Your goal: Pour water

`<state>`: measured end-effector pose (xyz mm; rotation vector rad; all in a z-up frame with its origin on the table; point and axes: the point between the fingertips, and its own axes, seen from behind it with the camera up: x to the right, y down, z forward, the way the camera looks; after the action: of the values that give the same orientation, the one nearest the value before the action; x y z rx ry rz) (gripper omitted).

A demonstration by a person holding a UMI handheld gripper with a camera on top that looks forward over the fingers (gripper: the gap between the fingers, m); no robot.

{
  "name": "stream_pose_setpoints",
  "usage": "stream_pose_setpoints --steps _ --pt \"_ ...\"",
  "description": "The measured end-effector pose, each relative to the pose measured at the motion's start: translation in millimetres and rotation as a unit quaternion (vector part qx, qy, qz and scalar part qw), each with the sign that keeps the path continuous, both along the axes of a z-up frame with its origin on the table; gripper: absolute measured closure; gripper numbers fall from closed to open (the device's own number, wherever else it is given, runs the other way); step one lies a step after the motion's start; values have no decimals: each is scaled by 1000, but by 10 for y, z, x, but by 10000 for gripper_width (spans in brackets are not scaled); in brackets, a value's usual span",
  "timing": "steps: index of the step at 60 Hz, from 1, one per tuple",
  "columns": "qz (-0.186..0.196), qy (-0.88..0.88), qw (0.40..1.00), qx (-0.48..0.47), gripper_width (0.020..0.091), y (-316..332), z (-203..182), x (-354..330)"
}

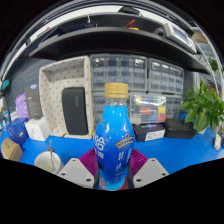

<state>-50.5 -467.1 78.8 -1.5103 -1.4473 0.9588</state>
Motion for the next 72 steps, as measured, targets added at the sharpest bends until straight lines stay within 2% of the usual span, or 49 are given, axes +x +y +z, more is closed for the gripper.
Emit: stream_pose_setpoints --steps 6,17,26,28,33,36,53,60,72 --pt "-6 -9 1000 5 718 83 -264 7" --pt "2 24 1000 17 705 49 -213 5" --pt "-3 27 999 17 595 43 -205 47" --pt "-5 17 1000 15 552 52 -225 79" --pt "-7 -4 1000 21 324 59 -275 176" --pt "-13 -11 1000 18 264 60 -290 275" --pt "-28 -53 998 -3 264 -105 -177 1226" --pt "-36 -52 998 -6 266 -155 185 1536" --pt "-27 -15 1000 -2 263 -298 938 1843"
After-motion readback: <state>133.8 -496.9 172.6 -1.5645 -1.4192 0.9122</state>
